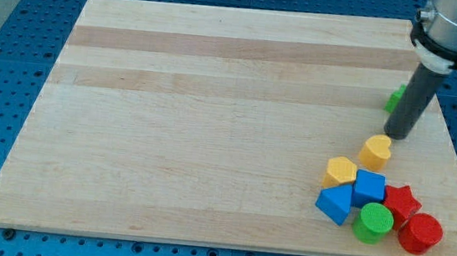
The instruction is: Move your arm to the bottom right side of the board
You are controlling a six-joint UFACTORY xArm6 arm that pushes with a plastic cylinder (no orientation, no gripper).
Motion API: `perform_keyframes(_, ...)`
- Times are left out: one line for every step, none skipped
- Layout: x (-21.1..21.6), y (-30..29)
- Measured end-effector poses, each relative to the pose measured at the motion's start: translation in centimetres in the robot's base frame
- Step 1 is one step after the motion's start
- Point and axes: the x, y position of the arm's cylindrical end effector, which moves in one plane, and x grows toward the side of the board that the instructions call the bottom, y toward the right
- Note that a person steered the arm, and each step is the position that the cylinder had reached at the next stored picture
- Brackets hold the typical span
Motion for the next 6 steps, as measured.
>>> perform_keyframes(0.7, 3.7)
perform_keyframes(6.2, 6.3)
perform_keyframes(11.5, 5.6)
perform_keyframes(13.7, 1.8)
perform_keyframes(14.5, 1.0)
perform_keyframes(14.8, 1.6)
